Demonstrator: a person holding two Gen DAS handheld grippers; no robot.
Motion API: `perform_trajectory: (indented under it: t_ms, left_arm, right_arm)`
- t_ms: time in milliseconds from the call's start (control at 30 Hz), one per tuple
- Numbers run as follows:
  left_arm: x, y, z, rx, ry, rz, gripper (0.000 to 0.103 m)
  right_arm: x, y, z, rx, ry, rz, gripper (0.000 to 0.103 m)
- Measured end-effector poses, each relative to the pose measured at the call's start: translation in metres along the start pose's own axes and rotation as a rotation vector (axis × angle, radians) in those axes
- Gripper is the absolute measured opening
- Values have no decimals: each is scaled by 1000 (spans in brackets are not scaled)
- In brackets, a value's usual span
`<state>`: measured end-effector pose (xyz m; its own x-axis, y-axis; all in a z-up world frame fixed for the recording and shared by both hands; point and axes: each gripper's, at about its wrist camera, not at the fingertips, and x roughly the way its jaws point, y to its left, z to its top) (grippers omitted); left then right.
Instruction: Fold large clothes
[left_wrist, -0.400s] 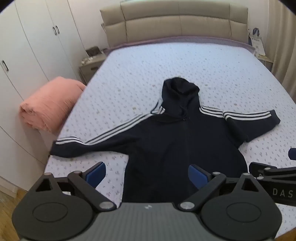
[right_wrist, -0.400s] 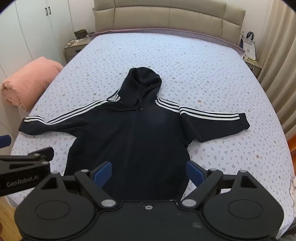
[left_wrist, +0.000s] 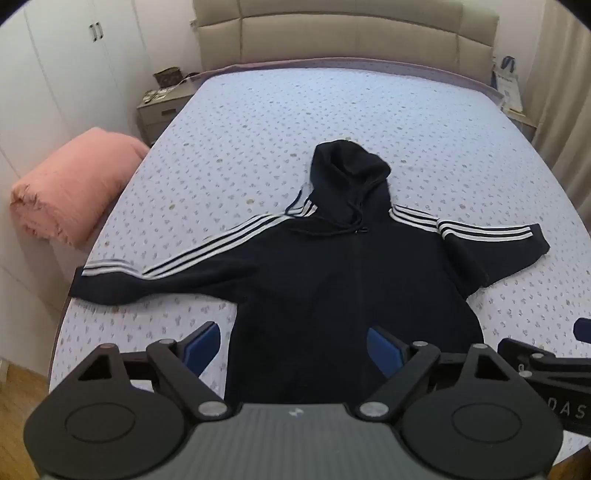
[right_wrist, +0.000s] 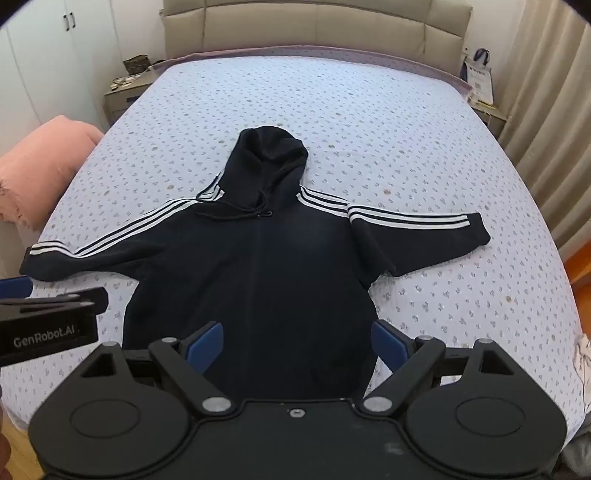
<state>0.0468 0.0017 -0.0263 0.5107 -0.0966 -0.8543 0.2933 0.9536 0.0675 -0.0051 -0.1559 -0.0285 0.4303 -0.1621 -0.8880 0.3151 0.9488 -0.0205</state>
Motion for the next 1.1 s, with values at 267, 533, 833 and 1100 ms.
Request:
perform_trajectory:
  t_ms: [267,533,833,1100]
  left_arm:
    - [13,14,25,1,1,-48,89]
    - [23,22,40,22,-16,-58,89]
    - [40,23,51,45,-5,-82,89]
    - [61,31,54,47,18,-99,89]
  right_arm:
    - [13,7,10,22,15,-18,103]
    - [23,14,20,50,31,-25,103]
    - [34,19,27,69,57,-45,103]
    - [45,26,32,69,83,-63,103]
